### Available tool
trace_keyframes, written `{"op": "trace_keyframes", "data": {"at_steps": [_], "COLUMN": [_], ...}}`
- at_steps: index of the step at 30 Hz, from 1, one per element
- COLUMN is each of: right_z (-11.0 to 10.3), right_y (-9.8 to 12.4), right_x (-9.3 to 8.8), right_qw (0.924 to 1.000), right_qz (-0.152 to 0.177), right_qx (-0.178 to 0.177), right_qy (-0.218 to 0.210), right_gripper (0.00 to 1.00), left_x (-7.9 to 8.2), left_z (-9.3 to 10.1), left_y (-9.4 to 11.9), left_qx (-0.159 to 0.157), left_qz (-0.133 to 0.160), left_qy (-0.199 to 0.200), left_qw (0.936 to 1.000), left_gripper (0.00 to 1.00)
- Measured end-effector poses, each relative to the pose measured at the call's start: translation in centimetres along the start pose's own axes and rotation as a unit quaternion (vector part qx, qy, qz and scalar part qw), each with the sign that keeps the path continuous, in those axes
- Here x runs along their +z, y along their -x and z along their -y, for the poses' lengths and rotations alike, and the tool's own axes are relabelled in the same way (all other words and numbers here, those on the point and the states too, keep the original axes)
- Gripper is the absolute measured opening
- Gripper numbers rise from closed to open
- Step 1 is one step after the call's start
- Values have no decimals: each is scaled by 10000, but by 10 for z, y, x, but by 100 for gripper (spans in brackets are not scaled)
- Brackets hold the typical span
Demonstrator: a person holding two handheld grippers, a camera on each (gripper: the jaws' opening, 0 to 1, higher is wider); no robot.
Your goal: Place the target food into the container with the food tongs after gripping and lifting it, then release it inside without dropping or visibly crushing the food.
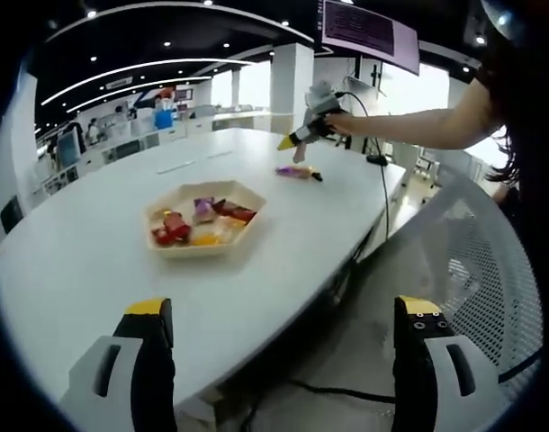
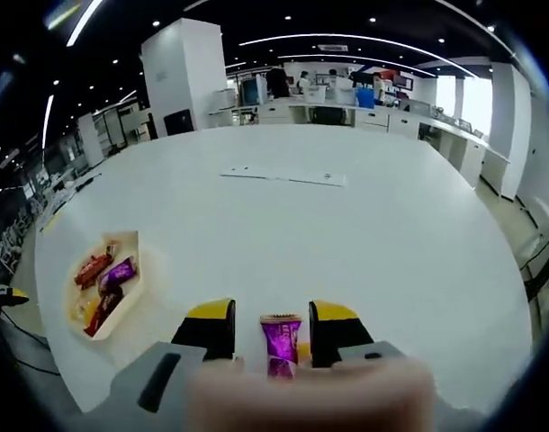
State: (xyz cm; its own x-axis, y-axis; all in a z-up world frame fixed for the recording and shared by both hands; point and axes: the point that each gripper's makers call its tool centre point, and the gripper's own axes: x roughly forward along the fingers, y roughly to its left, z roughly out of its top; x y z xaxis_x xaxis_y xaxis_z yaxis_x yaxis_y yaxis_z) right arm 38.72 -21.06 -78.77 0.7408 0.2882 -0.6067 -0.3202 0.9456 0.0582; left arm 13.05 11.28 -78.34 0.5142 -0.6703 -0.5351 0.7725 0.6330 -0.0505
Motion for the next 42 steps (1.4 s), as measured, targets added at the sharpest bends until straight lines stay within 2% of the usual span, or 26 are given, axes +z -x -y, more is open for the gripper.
{"op": "trace_keyframes", "data": {"at_steps": [15,20,21,25,32,35,42], "right_z": [5,8,10,8,6,5,7], "right_y": [-21,-28,-26,-25,-26,-27,-23], "right_x": [-12,-27,-23,-24,-24,-21,-16], "right_qw": [9998,9991,9993,9990,9967,9962,9962], "right_qz": [-193,-422,-317,-380,-427,-303,-275], "right_qx": [17,-29,-95,-89,-297,-309,-377], "right_qy": [57,71,150,216,630,760,736], "right_gripper": [31,31,31,30,25,23,22], "left_x": [2,2,2,2,1,0,2], "left_z": [-2,-3,-3,-3,-3,-3,-4], "left_y": [0,1,0,0,0,0,1], "left_qx": [46,69,64,65,75,74,59], "left_qz": [6,16,15,2,-22,-33,33], "left_qy": [-9,16,17,27,39,41,106], "left_qw": [10000,10000,10000,10000,10000,10000,9999], "left_gripper": [98,98,97,97,96,95,96]}}
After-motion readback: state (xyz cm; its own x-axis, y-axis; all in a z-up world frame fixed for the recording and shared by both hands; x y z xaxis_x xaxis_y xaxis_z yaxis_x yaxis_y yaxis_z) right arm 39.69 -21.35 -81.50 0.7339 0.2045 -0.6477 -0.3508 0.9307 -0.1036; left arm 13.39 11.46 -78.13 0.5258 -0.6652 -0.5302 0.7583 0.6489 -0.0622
